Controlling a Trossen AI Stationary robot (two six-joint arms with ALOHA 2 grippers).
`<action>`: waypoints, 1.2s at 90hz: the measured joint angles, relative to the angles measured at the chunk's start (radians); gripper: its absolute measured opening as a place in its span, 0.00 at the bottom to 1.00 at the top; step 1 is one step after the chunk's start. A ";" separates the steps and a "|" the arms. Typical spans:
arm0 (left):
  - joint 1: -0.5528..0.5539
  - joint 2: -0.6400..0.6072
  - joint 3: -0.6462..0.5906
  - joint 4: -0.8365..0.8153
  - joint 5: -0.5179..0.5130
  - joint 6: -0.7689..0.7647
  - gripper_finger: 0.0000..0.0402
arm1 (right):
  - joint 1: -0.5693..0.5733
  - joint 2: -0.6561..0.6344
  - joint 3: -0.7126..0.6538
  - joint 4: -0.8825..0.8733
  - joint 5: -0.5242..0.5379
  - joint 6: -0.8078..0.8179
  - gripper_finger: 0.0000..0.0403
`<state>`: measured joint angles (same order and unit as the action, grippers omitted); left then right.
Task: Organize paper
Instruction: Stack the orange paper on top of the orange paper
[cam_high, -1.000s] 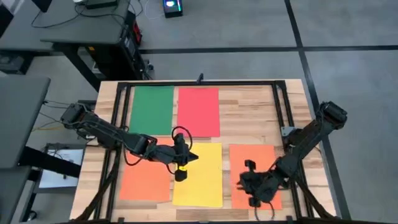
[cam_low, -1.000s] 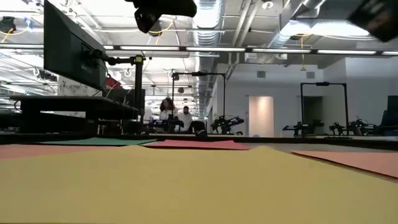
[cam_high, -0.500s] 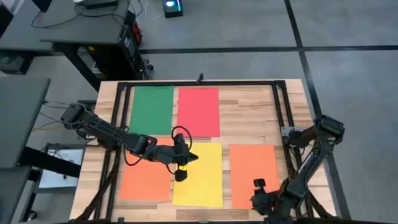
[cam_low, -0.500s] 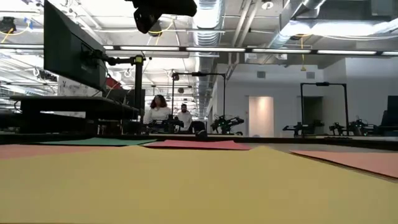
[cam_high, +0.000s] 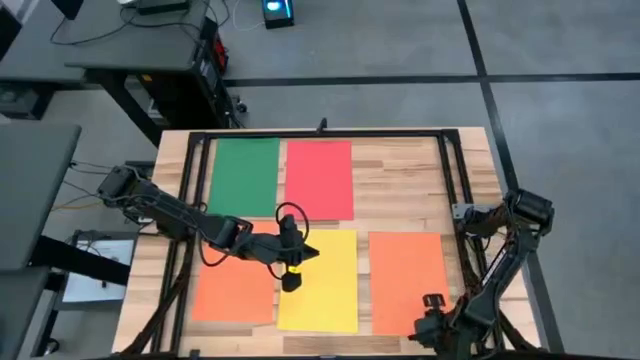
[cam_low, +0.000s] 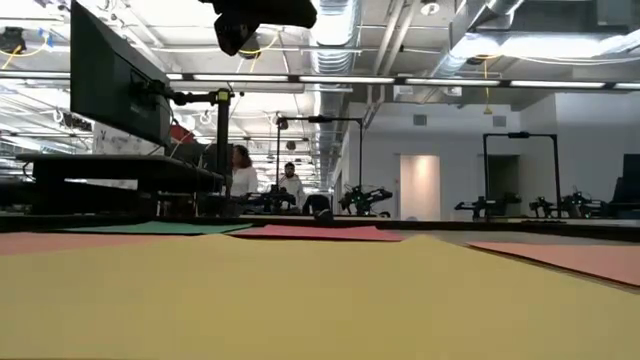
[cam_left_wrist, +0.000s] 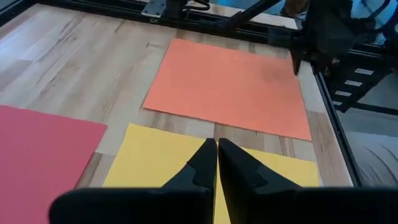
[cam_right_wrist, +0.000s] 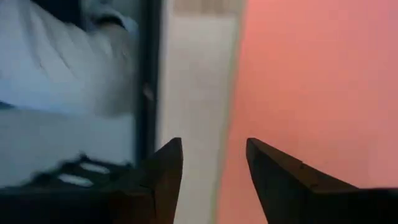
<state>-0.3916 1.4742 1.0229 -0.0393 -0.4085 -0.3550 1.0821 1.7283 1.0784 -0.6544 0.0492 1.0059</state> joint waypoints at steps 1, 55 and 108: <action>0.000 0.000 0.000 0.000 0.000 0.000 0.00 | 0.000 0.000 0.006 -0.016 -0.001 -0.001 0.40; 0.000 0.000 0.000 -0.001 0.000 0.003 0.00 | 0.053 -0.002 0.033 -0.119 -0.149 0.157 0.37; 0.000 0.000 0.000 -0.047 0.001 0.054 0.00 | 0.063 -0.001 0.033 -0.102 -0.181 0.232 0.37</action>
<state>-0.3912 1.4746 1.0229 -0.0863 -0.4080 -0.3012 1.1450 1.7271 1.1118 -0.7562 -0.1322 1.2377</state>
